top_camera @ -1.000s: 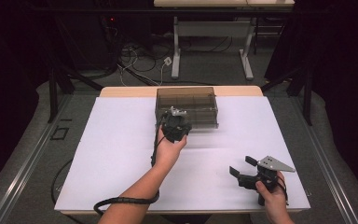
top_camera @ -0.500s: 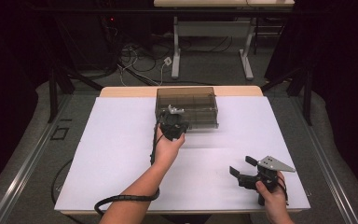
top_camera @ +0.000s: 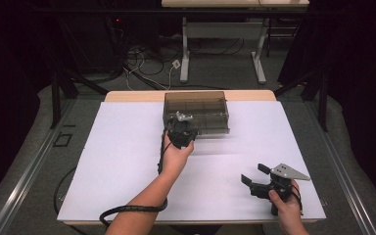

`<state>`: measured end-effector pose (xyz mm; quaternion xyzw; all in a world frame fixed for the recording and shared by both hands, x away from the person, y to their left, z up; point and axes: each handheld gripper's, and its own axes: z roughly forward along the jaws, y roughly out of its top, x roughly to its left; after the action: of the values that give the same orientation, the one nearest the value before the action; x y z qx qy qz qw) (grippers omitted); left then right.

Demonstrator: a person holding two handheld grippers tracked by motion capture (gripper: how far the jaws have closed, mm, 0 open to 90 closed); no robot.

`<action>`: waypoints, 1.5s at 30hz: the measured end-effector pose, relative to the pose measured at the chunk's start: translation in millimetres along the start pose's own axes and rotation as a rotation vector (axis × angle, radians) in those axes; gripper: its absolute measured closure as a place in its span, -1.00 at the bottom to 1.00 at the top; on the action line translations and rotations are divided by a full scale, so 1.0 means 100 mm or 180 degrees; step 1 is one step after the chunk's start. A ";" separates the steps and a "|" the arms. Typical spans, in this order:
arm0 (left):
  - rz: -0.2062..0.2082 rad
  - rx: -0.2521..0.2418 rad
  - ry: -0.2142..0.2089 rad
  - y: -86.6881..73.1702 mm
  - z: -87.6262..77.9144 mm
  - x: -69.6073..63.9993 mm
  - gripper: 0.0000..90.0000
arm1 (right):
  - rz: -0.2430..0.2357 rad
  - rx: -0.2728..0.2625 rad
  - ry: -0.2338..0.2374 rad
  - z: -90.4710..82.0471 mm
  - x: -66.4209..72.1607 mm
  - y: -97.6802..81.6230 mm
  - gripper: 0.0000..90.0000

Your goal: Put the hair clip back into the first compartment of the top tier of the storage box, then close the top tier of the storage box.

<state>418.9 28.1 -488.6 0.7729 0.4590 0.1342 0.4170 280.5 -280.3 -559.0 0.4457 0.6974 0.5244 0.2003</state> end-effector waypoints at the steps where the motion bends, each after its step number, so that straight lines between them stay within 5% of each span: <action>1: 0.0000 0.0023 0.0012 0.00 0.00 0.00 1.00 | -0.0004 0.0000 0.0001 0.00 0.00 0.00 -0.67; 45: -0.0037 -0.0034 0.0319 0.13 0.16 0.22 1.00 | 0.0001 -0.0015 0.0010 -0.01 0.00 0.01 -0.67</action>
<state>448.3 35.2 -491.8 0.7603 0.4831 0.1727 0.3984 280.4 -281.0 -558.3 0.4446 0.6963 0.5267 0.2001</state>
